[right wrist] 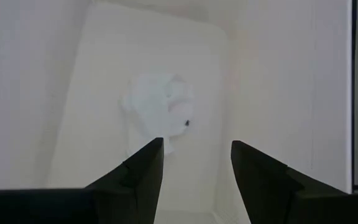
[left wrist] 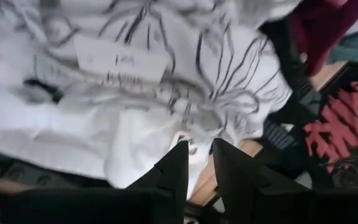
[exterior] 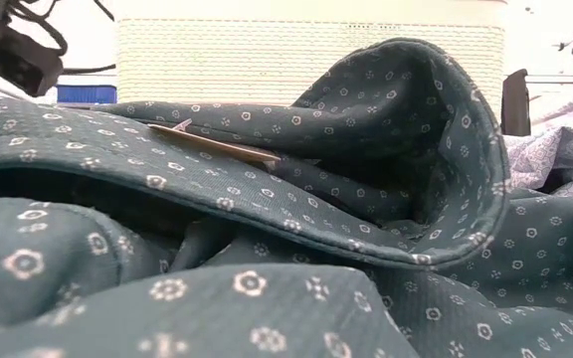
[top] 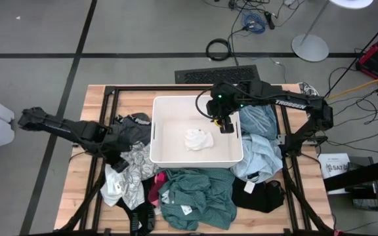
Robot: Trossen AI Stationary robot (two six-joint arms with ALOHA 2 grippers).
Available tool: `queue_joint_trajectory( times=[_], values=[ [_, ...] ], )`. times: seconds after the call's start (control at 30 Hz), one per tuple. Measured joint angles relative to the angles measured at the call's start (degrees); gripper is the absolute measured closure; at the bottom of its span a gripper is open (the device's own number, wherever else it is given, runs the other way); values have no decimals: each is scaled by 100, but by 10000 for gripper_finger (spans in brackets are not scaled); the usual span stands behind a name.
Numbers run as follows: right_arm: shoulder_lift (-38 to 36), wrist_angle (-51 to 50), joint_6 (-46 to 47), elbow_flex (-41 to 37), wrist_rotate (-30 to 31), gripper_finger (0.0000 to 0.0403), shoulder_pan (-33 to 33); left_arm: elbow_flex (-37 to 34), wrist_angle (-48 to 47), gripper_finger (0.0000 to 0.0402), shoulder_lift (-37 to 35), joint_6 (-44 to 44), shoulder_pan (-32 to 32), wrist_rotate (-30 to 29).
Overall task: Sort clothes
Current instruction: Put the white underwear into the white laundry organizer
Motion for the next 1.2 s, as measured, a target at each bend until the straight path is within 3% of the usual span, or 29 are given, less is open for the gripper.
queue_joint_trajectory(
  times=[0.37,0.53,1.2],
  values=[
    [-107,259,-2,-67,0,227,-18,2,-97,318,231,-275,-312,-531],
    [-107,236,51,-67,1,227,-18,4,305,318,386,-73,-413,-466],
    [-118,200,139,-67,2,227,-18,2,-57,313,1502,130,-742,-652]
  ],
)
